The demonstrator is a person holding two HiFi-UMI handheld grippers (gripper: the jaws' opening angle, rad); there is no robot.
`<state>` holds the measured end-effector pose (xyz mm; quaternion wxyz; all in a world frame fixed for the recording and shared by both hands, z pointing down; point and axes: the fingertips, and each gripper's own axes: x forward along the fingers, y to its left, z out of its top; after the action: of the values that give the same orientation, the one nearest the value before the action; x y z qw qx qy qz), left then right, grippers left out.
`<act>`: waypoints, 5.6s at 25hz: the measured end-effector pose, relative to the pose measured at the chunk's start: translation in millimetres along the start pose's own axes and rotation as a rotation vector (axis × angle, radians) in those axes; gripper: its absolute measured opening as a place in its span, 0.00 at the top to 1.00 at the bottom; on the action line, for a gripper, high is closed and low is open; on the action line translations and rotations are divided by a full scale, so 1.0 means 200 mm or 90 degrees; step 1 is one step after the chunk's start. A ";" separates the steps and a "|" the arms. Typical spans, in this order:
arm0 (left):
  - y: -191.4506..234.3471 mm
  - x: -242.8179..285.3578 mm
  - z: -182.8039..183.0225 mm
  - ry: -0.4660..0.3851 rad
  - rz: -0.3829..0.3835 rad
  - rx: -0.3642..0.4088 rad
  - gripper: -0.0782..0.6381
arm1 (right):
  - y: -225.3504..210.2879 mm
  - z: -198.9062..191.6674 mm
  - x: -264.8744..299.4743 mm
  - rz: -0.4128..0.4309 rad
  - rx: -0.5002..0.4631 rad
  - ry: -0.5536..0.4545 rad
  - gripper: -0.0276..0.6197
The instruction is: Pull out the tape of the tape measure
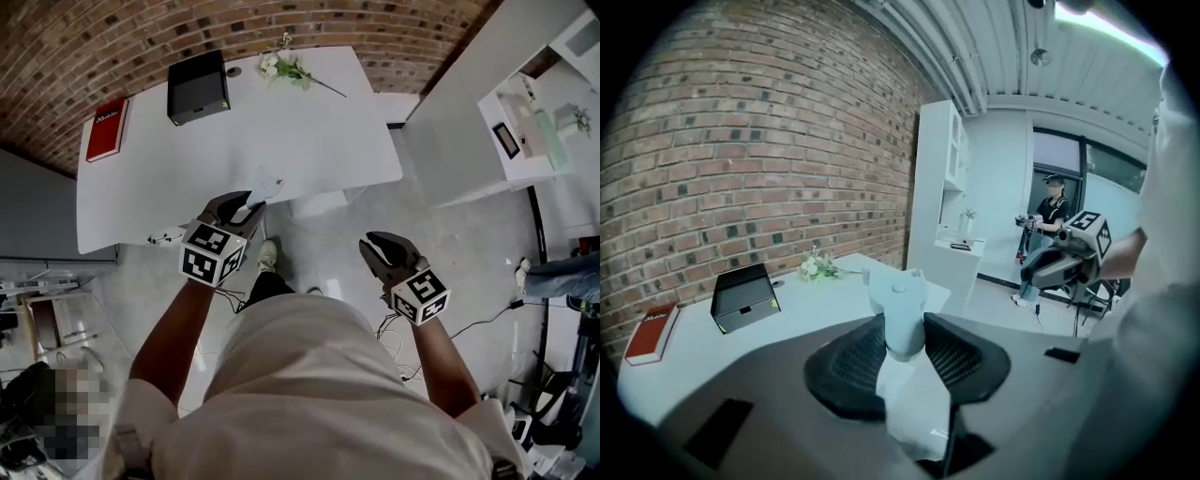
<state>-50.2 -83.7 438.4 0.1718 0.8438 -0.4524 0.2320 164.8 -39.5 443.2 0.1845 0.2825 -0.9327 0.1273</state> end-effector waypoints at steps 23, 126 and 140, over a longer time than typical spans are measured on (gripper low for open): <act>-0.61 -0.52 0.11 -0.051 -0.274 0.150 0.72 | 0.37 0.46 -0.13 0.280 -0.169 -0.078 0.83; -0.58 -0.50 -0.23 0.068 -0.443 0.179 0.72 | 0.20 0.35 0.32 0.367 -0.098 0.051 0.91; -0.57 -0.51 -0.25 0.090 -0.448 0.190 0.72 | 0.05 0.37 0.33 0.317 -0.092 0.051 0.91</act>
<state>-15.1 70.8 414.8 0.1471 0.9450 -0.0839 0.2797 88.2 -87.3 402.5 0.2038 0.0254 -0.9721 0.1129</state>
